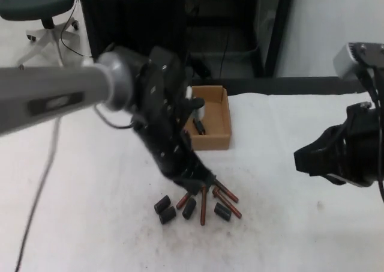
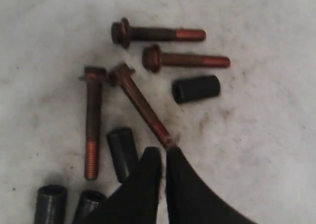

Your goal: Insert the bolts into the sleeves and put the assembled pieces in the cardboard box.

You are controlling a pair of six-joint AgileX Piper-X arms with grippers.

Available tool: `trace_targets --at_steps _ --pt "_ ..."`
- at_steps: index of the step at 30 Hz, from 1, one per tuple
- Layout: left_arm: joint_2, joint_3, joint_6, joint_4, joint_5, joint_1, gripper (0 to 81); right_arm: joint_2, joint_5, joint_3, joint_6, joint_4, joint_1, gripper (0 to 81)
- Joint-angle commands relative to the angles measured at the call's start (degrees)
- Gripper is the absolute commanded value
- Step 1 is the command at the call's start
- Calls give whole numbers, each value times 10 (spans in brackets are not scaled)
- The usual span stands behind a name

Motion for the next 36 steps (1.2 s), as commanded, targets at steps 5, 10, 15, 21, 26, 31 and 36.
trace_targets --at_steps 5,10,15,21,26,31,36 --pt "71 -129 46 56 -30 -5 55 -8 -4 0 -20 42 -15 8" --pt "73 -135 92 77 -74 -15 228 -8 -13 0 -29 41 -70 8" --pt "76 -135 107 101 -140 -29 380 -8 -40 0 -35 40 -99 8" --pt "88 -135 105 105 -168 -45 380 -8 -40 0 -35 40 -99 8" --pt "102 -135 55 118 -168 -48 380 -8 -41 0 -35 40 -99 8" --pt "114 -135 50 110 -168 -48 380 -8 -43 0 -35 40 -99 8" --pt "115 -135 50 90 -168 -48 380 -8 -43 0 -35 40 -99 8"
